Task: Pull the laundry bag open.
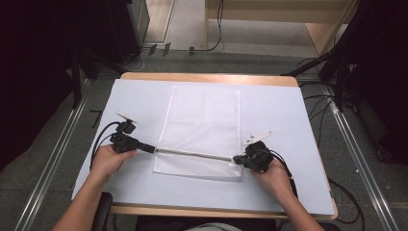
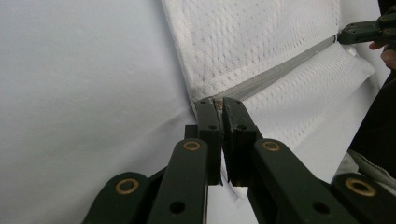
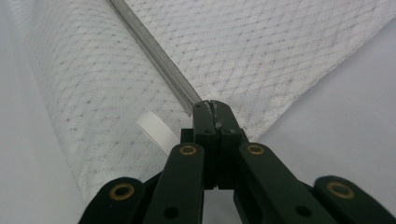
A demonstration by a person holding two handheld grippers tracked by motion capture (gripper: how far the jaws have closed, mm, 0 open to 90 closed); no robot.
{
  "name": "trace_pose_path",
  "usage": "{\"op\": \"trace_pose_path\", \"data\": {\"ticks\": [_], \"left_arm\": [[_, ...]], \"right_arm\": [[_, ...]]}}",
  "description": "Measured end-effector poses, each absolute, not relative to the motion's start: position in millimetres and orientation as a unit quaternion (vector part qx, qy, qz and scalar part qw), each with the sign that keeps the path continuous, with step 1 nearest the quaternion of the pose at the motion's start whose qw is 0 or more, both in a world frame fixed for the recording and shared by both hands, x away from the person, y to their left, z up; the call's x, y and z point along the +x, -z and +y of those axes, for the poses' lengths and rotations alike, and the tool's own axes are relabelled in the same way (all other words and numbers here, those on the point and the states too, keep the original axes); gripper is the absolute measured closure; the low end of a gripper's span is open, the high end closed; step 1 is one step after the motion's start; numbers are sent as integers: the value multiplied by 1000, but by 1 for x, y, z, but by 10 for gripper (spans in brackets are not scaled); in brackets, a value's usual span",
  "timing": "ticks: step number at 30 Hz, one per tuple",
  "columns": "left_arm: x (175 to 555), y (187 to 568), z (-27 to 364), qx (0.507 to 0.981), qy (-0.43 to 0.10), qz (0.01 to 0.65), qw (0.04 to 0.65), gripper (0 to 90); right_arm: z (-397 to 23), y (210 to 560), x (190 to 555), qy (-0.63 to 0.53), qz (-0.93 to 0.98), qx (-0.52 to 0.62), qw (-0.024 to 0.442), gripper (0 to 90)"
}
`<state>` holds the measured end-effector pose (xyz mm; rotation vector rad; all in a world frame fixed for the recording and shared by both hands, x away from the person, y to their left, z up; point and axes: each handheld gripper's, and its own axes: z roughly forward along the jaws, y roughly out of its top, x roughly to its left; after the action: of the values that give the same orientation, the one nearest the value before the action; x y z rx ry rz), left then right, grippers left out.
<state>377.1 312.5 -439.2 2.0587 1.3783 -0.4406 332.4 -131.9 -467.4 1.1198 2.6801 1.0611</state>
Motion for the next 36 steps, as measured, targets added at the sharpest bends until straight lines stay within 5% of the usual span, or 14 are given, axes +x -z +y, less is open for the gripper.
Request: {"op": "trace_pose_path", "data": {"ticks": [24,27,36], "left_arm": [[368,441,306,783,167,507,320,859],[369,441,310,782,159,504,329,713],[366,432,317,780,110,496,365,571]], "right_arm": [[-145,456,339,-373,848,376,25,876],[-148,455,340,-378,844,379,28,855],[-157,453,344,-397,829,392,33,780]]}}
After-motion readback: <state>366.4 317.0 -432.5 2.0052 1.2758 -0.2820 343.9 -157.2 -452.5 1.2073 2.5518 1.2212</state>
